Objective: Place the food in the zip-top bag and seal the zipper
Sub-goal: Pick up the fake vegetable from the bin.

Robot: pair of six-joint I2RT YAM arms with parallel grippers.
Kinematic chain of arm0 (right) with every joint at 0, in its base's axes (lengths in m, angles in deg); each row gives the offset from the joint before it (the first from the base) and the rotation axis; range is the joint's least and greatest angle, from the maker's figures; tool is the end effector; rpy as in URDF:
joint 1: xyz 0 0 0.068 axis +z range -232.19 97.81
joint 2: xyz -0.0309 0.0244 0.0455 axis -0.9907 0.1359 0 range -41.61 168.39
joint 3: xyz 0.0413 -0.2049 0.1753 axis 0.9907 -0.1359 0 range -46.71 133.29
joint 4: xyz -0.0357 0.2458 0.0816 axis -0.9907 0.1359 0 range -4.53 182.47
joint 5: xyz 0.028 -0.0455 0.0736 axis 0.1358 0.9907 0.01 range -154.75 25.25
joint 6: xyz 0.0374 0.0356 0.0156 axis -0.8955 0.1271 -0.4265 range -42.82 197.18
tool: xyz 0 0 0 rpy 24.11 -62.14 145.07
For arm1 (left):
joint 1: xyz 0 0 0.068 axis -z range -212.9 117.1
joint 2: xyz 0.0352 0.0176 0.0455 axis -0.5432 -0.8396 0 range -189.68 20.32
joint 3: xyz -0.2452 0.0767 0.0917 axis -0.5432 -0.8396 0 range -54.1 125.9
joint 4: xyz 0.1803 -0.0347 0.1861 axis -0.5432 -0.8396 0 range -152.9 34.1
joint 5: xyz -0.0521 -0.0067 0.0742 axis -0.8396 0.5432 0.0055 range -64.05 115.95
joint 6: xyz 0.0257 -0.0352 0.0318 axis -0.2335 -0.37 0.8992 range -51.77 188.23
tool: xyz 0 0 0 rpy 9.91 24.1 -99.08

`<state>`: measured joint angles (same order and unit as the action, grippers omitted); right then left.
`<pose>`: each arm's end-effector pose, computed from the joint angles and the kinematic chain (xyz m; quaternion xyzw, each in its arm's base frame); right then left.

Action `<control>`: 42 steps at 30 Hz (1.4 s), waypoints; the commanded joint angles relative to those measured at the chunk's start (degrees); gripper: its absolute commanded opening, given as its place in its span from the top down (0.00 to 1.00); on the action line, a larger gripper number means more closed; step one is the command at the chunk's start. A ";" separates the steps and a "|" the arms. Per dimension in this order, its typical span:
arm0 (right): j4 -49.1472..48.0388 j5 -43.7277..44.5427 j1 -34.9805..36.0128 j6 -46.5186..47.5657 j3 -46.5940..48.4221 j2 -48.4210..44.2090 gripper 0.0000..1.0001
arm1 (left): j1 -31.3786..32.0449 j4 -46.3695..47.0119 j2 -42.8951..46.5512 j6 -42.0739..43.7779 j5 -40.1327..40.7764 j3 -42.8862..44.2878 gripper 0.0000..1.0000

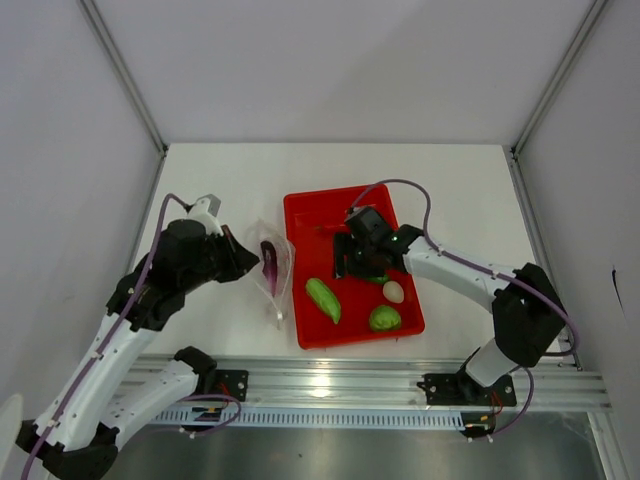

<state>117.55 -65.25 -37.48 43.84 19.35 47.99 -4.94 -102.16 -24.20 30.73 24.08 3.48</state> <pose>0.2333 0.2314 0.2442 -0.0959 0.9505 0.1894 0.2270 0.1307 -0.0707 0.3524 -0.0654 0.8771 -0.2691 0.3923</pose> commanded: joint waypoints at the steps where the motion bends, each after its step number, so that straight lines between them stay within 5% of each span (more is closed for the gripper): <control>1: -5.35 -3.72 2.83 2.23 -0.50 2.67 0.28 | -0.37 -1.63 -4.34 1.46 -0.68 2.97 0.99; 13: -8.26 -3.82 8.11 4.87 1.96 15.24 0.27 | -0.54 0.91 -8.05 1.99 -3.05 0.51 0.99; 16: -8.08 -2.07 8.29 4.43 2.40 15.69 0.35 | -0.54 1.35 -7.52 1.99 -2.97 0.08 0.99; 24: -5.45 2.34 7.85 4.08 2.75 6.56 0.65 | -0.63 1.70 -7.87 2.08 -2.88 -0.63 0.99; 35: 4.57 3.57 7.24 1.44 8.02 -10.23 0.63 | -0.81 3.37 -9.01 2.52 -3.67 -1.33 0.99; 42: 0.11 -9.77 6.97 -2.95 11.72 -13.05 0.62 | -0.81 4.42 -9.37 2.34 -4.99 -1.77 0.99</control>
<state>120.39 -67.80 -30.21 43.86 29.03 35.25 -5.31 -99.95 -33.70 31.84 20.65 1.88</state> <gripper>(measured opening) 0.525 0.005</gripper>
